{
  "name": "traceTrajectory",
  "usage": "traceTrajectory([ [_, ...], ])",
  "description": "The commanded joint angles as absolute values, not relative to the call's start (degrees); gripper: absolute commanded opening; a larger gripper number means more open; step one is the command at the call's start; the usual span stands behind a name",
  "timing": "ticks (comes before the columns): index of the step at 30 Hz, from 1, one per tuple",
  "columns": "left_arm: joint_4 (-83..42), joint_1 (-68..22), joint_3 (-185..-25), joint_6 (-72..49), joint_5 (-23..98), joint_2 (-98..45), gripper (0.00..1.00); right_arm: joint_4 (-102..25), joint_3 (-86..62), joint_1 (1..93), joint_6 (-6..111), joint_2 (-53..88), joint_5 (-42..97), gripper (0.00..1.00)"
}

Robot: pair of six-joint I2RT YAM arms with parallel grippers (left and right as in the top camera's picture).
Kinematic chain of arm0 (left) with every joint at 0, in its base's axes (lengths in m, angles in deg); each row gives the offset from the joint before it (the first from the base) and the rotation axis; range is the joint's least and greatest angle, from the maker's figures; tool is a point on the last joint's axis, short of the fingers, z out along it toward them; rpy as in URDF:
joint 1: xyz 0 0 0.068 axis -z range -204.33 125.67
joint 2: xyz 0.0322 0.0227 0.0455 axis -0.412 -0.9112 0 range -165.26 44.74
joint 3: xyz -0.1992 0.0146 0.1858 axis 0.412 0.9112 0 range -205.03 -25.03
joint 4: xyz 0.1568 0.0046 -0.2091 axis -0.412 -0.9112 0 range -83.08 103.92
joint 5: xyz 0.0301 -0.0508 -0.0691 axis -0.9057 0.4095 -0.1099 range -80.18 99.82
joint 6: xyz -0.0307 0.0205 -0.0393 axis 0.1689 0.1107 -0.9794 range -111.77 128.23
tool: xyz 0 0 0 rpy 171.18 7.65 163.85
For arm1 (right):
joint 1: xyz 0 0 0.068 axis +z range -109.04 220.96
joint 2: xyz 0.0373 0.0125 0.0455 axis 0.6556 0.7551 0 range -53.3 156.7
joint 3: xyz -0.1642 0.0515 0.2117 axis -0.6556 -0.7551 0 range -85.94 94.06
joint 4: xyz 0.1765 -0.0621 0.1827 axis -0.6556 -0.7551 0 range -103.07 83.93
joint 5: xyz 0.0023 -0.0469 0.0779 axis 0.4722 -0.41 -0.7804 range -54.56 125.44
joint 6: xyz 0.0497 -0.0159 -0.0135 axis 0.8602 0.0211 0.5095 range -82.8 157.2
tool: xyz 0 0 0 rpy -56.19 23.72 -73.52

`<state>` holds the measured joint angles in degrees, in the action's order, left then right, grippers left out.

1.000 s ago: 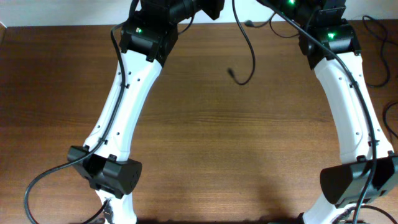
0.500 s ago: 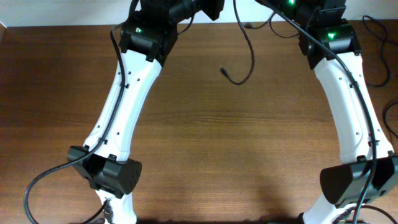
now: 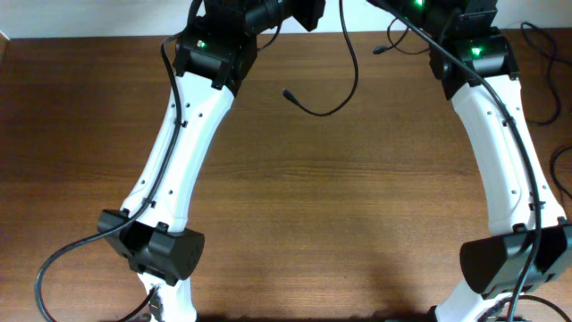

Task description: Untangle cables

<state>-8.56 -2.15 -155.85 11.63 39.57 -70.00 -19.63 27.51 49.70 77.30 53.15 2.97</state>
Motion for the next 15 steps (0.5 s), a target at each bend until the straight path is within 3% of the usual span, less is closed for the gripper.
traceTrajectory([
  [1, -7.9, -2.2, -156.8, 12.2, 40.0, -67.3, 0.0, -19.6, 28.5, 49.9, 76.6, 52.9, 2.7, 0.04],
  [15, -15.7, -16.4, -156.8, 12.1, 40.0, -64.5, 0.0, -26.9, 28.5, 39.7, 75.3, 52.9, 3.1, 0.04],
])
